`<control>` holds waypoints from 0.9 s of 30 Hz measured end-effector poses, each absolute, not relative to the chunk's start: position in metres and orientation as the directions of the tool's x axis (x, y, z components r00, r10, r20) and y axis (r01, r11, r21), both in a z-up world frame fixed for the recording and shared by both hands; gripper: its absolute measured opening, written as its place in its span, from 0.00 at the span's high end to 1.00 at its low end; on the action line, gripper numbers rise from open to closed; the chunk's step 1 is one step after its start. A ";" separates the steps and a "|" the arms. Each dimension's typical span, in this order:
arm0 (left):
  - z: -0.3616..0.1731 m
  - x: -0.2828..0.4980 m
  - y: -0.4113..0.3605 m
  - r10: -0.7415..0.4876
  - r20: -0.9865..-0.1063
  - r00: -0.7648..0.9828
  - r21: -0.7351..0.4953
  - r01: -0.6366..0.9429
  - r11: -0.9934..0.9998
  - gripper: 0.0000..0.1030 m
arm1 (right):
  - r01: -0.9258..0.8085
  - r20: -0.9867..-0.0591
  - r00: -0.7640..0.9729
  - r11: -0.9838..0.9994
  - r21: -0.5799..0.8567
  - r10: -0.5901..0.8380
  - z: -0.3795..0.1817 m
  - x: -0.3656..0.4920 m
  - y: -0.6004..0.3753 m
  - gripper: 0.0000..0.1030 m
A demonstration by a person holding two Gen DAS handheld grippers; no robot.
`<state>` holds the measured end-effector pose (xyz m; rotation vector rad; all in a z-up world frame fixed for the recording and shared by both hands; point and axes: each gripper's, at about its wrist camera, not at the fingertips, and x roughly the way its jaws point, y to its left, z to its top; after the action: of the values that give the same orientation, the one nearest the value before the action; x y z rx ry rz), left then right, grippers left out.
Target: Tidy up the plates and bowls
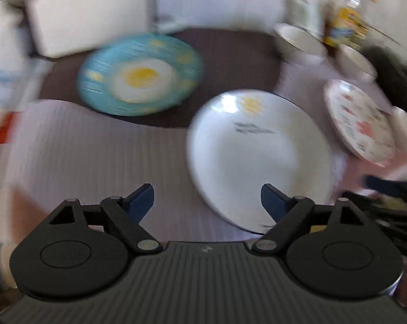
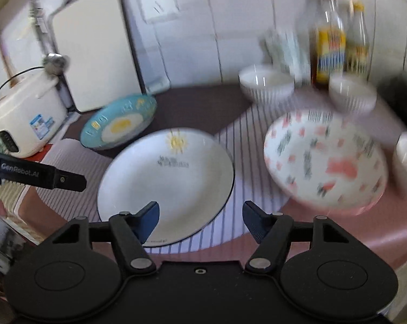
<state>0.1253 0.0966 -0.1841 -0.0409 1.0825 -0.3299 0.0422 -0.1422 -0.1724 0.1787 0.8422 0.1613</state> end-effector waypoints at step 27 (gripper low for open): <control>-0.241 0.201 0.118 -0.417 -0.883 0.216 -0.362 0.253 0.897 0.85 | 0.202 -0.742 0.633 0.879 0.433 0.220 -0.234 0.065 -0.141 0.81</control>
<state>0.2006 0.1175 -0.2408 -0.1510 1.2716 -0.4671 0.0651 -0.1415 -0.2342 0.5151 0.8957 0.0108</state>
